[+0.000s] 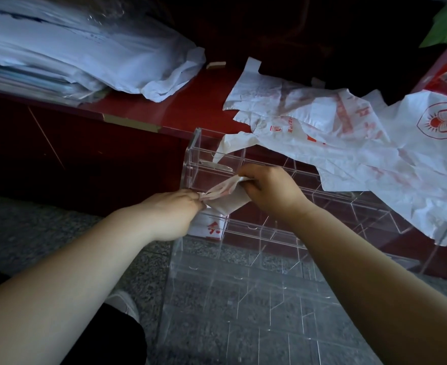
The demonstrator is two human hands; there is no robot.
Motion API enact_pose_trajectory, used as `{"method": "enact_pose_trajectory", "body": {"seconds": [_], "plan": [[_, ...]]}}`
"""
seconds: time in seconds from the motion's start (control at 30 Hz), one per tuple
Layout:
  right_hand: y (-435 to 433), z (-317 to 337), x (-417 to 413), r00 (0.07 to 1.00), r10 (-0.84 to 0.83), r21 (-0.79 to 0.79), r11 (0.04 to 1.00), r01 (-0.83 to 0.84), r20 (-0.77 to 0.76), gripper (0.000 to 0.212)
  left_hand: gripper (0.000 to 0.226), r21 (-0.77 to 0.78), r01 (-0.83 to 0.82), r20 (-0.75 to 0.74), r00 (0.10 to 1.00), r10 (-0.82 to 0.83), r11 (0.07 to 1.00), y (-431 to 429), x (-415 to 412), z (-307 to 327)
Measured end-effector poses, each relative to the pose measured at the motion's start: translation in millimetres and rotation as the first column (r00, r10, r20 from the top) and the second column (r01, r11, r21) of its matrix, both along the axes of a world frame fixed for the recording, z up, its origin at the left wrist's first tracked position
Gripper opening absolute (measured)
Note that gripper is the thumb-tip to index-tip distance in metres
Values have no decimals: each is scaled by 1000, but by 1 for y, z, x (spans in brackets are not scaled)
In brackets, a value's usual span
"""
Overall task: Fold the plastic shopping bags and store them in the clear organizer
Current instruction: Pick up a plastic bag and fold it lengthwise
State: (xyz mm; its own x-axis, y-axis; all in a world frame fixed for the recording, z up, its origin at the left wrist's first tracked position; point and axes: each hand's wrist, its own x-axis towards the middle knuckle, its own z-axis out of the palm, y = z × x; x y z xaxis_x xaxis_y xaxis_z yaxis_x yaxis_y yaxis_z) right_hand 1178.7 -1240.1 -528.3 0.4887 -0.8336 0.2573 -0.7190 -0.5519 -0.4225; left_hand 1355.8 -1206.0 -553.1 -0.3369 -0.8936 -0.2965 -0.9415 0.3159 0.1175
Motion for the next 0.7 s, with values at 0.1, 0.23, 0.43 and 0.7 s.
{"method": "enact_pose_trajectory", "body": {"seconds": [0.1,0.23,0.43,0.7], "plan": [[-2,-1,-1,999,27,-14,1000,-28,-44,28,47,-38,22,-59,998,-24,999,6,4,2],[3,-3,-1,996,58,-22,998,-60,-60,32,45,-114,-13,-151,988,-5,993,15,11,10],[3,-2,11,984,63,113,993,-44,-166,24,45,18,-6,-116,993,8,1000,22,14,8],[-6,-3,46,875,116,237,972,-1,-471,31,36,60,-144,-211,965,153,988,17,25,11]]}}
